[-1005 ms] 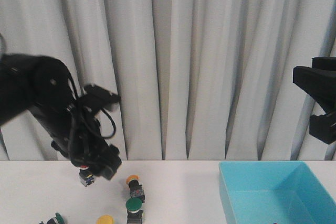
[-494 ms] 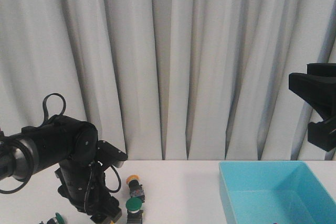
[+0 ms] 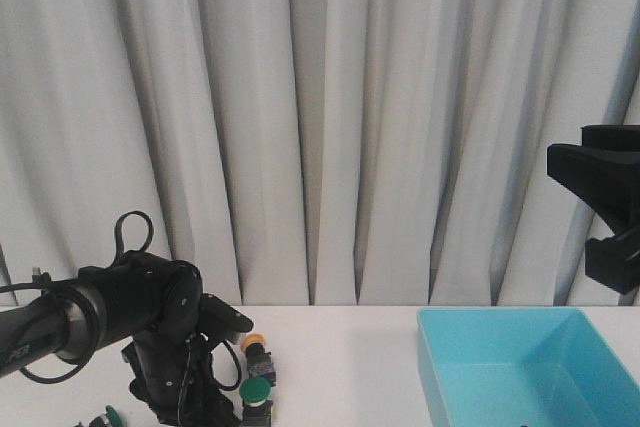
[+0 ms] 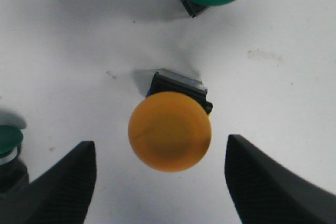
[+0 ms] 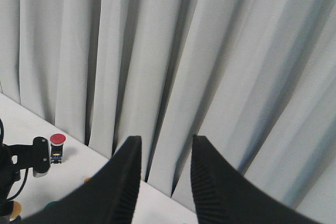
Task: Pick red and yellow buttons and place in box
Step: 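Lower the left gripper onto the yellow-capped button and close it, then lift the yellow button with the left gripper toward the right gripper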
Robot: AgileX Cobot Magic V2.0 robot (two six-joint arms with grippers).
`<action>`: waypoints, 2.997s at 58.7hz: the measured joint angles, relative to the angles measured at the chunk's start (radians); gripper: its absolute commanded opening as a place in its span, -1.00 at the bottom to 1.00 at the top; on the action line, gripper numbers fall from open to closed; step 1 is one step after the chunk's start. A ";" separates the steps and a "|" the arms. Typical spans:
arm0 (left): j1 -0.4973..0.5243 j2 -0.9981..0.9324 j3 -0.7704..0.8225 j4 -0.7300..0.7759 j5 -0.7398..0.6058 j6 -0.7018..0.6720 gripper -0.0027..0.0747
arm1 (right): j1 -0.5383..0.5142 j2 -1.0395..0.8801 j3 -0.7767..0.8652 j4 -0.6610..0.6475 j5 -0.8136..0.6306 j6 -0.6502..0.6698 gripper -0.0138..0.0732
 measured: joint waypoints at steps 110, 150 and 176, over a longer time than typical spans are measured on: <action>0.000 0.087 -0.122 -0.005 0.021 0.002 -0.94 | 0.000 0.000 0.000 -0.001 0.031 0.001 -0.12; 0.000 -0.310 -0.449 -0.443 0.173 0.118 -0.94 | 0.105 0.091 0.000 -0.314 -0.059 -0.002 0.57; 0.000 -0.426 -0.450 -0.747 0.132 0.153 -0.94 | 0.263 0.165 0.000 -0.484 -0.105 0.000 0.68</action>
